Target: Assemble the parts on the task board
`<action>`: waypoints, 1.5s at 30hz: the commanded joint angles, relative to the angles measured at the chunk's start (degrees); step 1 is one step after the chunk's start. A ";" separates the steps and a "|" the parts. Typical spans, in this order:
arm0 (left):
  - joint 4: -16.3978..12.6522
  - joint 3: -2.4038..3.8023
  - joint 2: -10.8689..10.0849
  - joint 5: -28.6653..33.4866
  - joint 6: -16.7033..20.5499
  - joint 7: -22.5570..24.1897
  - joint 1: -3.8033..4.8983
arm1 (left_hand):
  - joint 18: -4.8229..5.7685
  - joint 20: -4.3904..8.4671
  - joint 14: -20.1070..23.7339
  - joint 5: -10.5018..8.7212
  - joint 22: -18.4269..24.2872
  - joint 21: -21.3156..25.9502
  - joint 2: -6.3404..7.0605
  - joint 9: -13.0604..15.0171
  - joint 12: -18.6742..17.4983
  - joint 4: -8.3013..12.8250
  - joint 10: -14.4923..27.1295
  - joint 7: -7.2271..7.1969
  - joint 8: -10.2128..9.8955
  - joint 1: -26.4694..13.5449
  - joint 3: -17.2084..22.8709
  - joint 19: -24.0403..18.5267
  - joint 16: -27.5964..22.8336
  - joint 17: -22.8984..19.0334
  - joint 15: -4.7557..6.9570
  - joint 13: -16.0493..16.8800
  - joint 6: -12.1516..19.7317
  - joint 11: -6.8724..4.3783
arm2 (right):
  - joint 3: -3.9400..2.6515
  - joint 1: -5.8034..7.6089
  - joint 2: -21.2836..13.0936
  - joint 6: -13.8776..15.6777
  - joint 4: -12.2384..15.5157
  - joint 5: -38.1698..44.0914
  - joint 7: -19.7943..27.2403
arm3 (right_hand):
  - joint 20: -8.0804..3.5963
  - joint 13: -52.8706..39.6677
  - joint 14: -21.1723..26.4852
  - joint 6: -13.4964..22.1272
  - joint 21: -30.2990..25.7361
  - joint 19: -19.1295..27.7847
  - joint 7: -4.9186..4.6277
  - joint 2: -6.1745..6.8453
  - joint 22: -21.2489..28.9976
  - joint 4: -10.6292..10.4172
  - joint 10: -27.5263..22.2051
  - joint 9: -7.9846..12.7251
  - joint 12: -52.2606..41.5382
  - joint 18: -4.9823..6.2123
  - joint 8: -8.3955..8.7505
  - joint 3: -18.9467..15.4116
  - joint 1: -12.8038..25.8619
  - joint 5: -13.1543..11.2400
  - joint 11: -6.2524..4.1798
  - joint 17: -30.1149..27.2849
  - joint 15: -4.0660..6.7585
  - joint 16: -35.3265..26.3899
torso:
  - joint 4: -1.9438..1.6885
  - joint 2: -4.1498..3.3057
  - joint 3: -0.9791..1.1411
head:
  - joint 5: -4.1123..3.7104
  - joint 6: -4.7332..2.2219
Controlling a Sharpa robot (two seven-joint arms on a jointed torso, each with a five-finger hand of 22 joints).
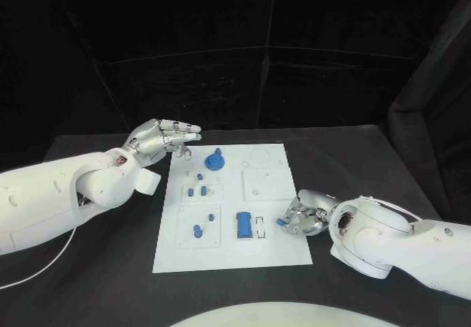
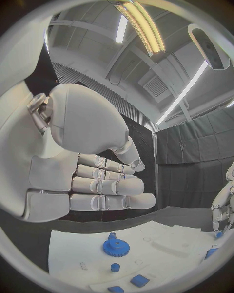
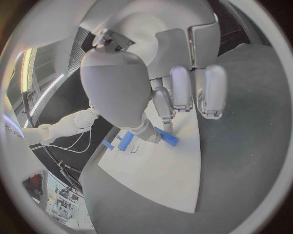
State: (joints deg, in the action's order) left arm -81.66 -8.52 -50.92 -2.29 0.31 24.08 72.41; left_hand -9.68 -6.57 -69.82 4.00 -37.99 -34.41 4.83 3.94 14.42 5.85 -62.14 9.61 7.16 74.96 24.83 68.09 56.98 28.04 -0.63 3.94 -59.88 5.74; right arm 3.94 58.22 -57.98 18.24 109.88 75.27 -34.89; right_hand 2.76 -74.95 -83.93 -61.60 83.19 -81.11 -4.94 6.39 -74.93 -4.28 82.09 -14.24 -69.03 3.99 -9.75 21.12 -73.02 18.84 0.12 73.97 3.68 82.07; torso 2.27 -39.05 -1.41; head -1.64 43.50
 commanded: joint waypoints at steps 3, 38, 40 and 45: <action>-0.16 0.04 -0.02 0.15 -0.79 0.16 0.08 | -0.78 0.14 0.43 0.06 0.06 0.28 -0.41 -0.05 0.16 0.05 0.19 0.00 0.26 -0.12 -0.26 0.00 -0.23 -0.06 -0.16 -0.08 0.02 -0.02 | 0.03 0.01 0.99 3.23 0.03 -4.36 1.73 | 0.33 -1.14 -3.22 -0.28 -0.24 -0.07 -0.44 0.42 -0.67 0.02 0.15 0.07 -0.44 -0.75 0.29 0.48 1.31 -0.70 0.42 0.11 -0.34 -0.08 | 0.05 -0.04 0.01 | 0.13 0.12; -0.26 0.04 0.07 0.15 -1.10 0.00 0.09 | -0.78 0.14 0.43 0.06 0.06 0.28 -0.41 -0.05 0.16 0.05 0.19 0.00 0.26 -0.12 -0.26 0.00 -0.23 -0.06 -0.16 -0.08 0.02 -0.02 | 0.01 0.02 7.02 1.61 -2.56 -5.46 0.99 | -0.90 -3.41 -3.62 -4.96 0.74 -1.44 1.70 -0.04 -2.68 -2.75 2.50 -1.25 -3.85 -1.16 -1.65 -6.21 8.46 3.93 -1.28 2.18 1.04 1.02 | 0.06 -0.01 -0.01 | 0.67 0.31; -0.27 0.04 0.06 0.15 -1.11 -0.01 0.09 | -0.78 0.14 0.43 0.06 0.06 0.28 -0.41 -0.05 0.16 0.05 0.19 0.00 0.26 -0.12 -0.26 0.00 -0.23 -0.06 -0.16 -0.08 0.02 -0.02 | 0.01 0.02 7.14 1.47 -2.71 -5.20 0.83 | -0.93 -3.41 -3.61 -4.92 0.73 -1.43 1.65 0.06 -2.66 -2.81 2.49 -1.30 -3.81 -1.16 -1.62 -6.66 8.63 3.75 -1.24 2.15 1.04 1.01 | 0.08 -0.04 0.00 | 0.68 0.31; -0.28 0.04 0.06 0.15 -1.12 -0.04 0.09 | -0.78 0.13 0.48 0.07 0.09 0.33 -0.43 -0.07 0.13 0.11 0.34 0.04 0.23 -0.07 -0.29 -0.02 -0.21 -0.12 -0.16 -0.11 0.13 0.02 | 0.01 0.02 7.39 1.42 -2.97 -4.36 0.38 | -0.88 -3.33 -3.55 -4.83 0.62 -1.32 1.46 0.83 -2.50 -4.07 2.43 -1.53 -3.55 -1.14 -1.53 -9.81 10.81 0.72 -1.04 1.93 0.87 0.87 | 0.09 -0.07 0.03 | 0.70 0.30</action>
State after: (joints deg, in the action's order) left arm -81.81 -8.53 -50.88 -2.29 -0.08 23.87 72.41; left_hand -9.68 -6.57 -69.62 4.00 -37.95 -34.41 4.83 3.94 14.41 5.85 -62.14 9.61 7.16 74.96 24.83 68.09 56.98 27.98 -0.83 3.88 -59.88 5.74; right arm 3.93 58.22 -50.75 20.25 106.80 69.97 -34.30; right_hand 2.04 -74.93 -84.15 -66.31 83.65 -82.23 -3.28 7.05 -74.91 -8.19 83.85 -15.72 -72.77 4.00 -11.49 11.64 -62.56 19.99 -0.82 74.93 4.32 82.86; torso 2.33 -39.05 -1.40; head -0.96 43.81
